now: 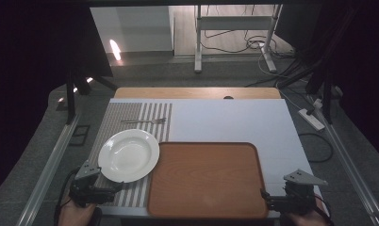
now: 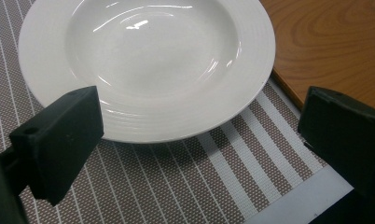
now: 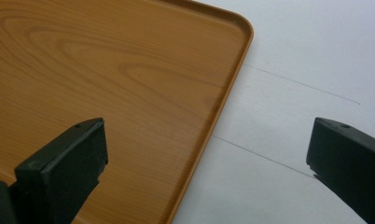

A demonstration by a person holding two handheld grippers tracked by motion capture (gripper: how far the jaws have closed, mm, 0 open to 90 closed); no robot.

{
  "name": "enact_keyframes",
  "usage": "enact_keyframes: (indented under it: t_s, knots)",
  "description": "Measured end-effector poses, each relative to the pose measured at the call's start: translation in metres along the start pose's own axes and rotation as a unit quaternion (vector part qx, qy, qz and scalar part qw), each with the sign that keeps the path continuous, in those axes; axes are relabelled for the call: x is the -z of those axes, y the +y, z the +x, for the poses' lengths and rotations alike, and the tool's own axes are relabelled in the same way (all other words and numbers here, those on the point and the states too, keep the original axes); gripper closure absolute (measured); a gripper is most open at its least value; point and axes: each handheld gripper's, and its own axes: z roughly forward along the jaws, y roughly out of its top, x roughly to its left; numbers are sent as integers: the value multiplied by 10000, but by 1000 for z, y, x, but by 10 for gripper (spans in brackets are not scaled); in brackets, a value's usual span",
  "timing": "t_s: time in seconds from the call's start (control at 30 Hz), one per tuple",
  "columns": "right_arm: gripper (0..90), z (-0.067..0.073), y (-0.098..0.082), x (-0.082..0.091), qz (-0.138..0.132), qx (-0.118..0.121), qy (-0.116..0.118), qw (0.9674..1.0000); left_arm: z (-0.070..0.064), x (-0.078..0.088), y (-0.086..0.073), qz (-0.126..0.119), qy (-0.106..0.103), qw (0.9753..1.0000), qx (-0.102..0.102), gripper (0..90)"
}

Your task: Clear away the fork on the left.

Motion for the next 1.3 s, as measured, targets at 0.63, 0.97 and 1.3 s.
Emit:
enact_keyframes:
  t_s: [0.63, 0.97, 1.3]
  knots:
    - [0, 2, 0, -1, 71, 187, 181, 9996, 1, -1, 1, 86, 5, 10000, 37, 0]
    - [0, 3, 1, -2, 92, 189, 220, 9995, 9, -1, 2, 68, -240, 9992, 325, 0]
    - [0, 3, 1, -2, 100, 207, 227, 9995, 11, -8, 9, 7, -341, 9992, 222, 0]
